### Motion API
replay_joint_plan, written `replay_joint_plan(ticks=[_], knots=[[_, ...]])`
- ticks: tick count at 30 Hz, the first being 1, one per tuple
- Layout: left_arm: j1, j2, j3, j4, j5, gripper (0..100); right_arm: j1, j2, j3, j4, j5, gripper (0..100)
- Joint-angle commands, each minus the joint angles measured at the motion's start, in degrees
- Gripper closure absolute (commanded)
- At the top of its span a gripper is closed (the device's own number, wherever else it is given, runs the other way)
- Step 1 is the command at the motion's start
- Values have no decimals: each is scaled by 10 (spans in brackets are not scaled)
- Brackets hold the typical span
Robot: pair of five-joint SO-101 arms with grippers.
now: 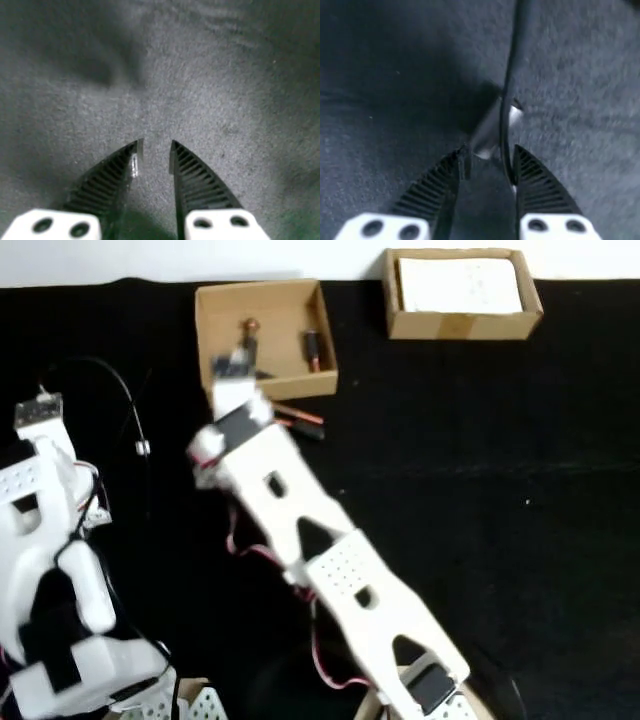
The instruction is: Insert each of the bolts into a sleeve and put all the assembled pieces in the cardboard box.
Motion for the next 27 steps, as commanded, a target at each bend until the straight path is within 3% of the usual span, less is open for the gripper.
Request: replay_joint_plan(ticks=[1, 22, 27], knots=[[-3, 2, -21, -1, 3, 898, -3, -39, 28, 3, -32, 872], [-3, 5, -20, -1, 3, 899, 20, -35, 182, -161, -29, 878], [-3, 4, -20, -1, 3, 899, 35, -36, 178, -159, 43, 993]])
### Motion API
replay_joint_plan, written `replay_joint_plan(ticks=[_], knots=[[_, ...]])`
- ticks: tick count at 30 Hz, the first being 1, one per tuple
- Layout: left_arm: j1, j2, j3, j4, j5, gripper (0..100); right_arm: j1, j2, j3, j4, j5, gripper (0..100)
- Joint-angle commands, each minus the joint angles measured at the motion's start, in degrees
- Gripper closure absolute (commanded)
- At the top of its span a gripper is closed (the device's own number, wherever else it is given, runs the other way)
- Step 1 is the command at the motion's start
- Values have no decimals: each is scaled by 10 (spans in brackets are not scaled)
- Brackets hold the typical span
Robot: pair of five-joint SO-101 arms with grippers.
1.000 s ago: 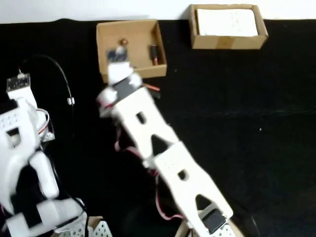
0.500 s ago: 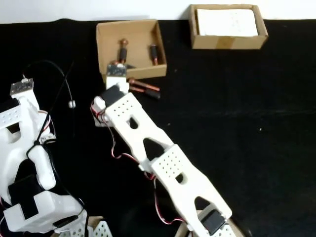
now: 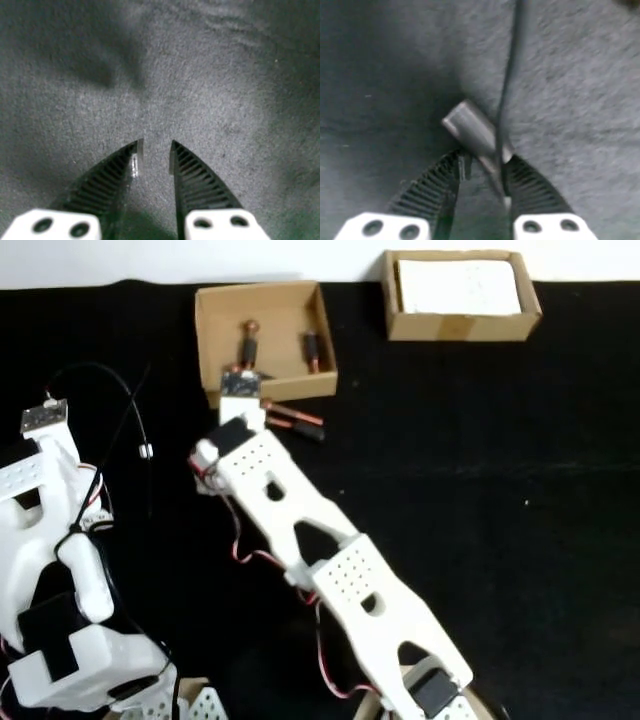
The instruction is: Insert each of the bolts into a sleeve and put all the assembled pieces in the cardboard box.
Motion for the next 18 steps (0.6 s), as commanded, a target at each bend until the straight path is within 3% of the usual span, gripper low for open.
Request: replay_joint_plan(ticks=[1, 8, 12, 18], knots=[[-3, -4, -18, -1, 3, 899, 20, -11, -1, -8, 59, 988], [7, -6, -39, 16, 3, 899, 25, -41, -65, 145, 81, 992], [8, -6, -51, 19, 3, 899, 55, -78, -73, 150, 93, 992], [6, -6, -45, 19, 3, 899, 61, -157, -73, 150, 293, 981]])
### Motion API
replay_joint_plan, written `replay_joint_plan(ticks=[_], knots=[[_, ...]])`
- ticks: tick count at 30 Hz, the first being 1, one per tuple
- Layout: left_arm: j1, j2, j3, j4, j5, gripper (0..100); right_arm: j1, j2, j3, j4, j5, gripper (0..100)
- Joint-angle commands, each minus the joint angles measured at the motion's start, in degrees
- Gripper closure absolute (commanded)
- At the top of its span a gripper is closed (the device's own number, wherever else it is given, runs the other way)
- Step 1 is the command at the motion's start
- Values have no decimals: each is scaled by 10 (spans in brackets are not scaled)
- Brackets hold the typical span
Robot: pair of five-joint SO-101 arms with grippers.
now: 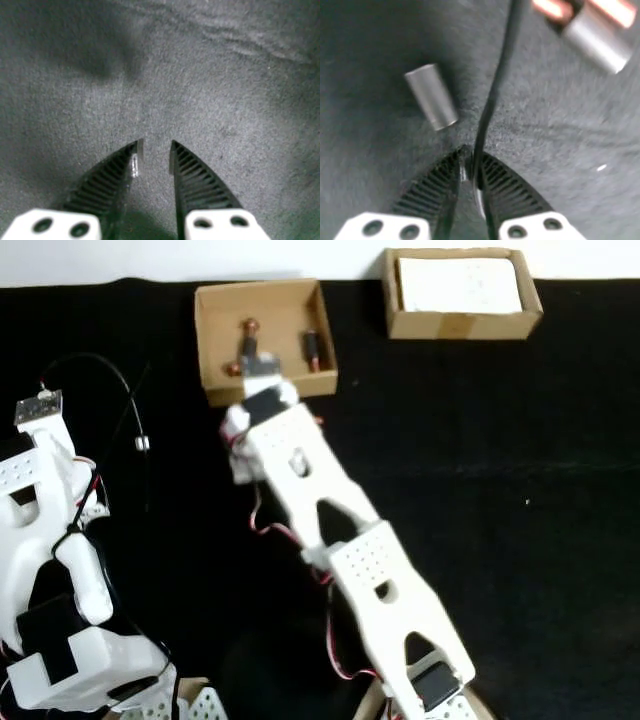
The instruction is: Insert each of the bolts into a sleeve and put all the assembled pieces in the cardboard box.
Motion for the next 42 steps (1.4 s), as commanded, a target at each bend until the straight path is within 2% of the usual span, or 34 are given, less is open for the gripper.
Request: replay_joint_plan(ticks=[1, 9, 14, 24, 36, 38, 42], knots=[[4, -6, -15, 3, 3, 899, 5, -90, -26, 7, 95, 964], [7, -6, -16, 3, 3, 899, -7, -78, -27, 1, 95, 748], [7, -2, -19, 3, 3, 899, -26, -19, -30, -15, 166, 690], [5, 0, -18, 3, 3, 899, -58, 22, -27, -125, 172, 690], [4, 0, -17, -1, 3, 899, -71, 101, -31, -143, 170, 693], [4, 0, -15, -2, 3, 899, -69, 109, -31, -144, 170, 730], [4, 0, -15, -2, 3, 899, -68, 110, -32, -158, 172, 920]])
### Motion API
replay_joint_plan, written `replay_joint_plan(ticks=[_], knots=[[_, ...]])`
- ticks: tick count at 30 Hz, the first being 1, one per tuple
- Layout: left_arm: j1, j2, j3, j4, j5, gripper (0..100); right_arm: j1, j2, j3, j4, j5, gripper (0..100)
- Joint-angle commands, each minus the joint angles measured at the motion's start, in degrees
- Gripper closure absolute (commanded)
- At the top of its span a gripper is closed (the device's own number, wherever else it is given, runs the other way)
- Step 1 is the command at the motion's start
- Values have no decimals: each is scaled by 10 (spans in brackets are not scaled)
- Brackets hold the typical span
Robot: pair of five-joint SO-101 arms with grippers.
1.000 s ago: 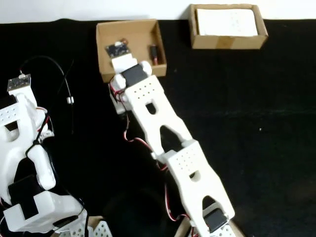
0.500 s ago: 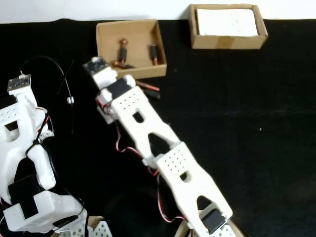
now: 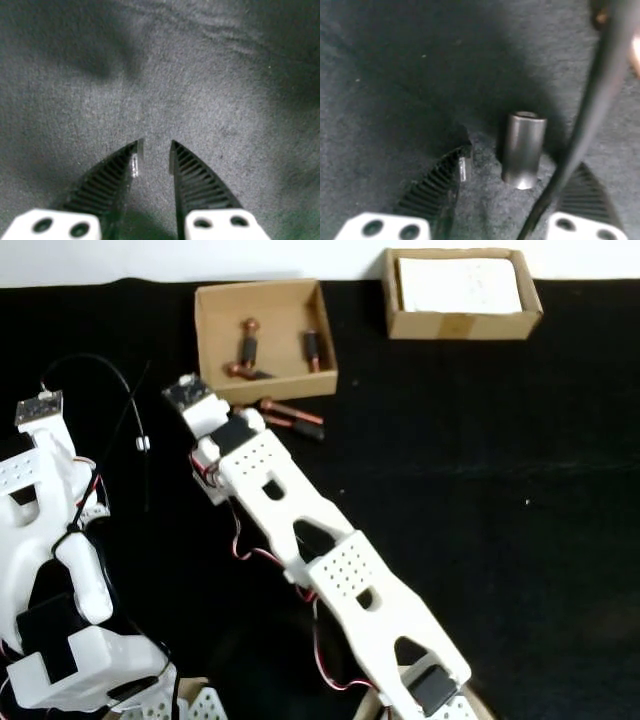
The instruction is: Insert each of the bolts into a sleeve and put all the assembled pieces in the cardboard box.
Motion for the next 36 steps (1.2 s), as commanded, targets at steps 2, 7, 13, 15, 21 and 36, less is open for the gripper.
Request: replay_joint_plan(ticks=[2, 7, 13, 15, 21, 36], knots=[[4, -1, -15, -2, 3, 899, -3, 0, -7, -27, 4, 997], [4, -1, -19, 3, 3, 899, 0, 0, -52, 1, 4, 993], [21, -7, -28, 4, 4, 898, 36, 0, -162, 151, 4, 993], [44, -7, -45, 23, 5, 896, 70, 0, -193, 151, 3, 993], [159, -1, -156, 92, 68, 896, 190, -51, -130, 153, 33, 993], [317, 99, -290, 34, 449, 777, 373, -436, 395, 150, 34, 993]])
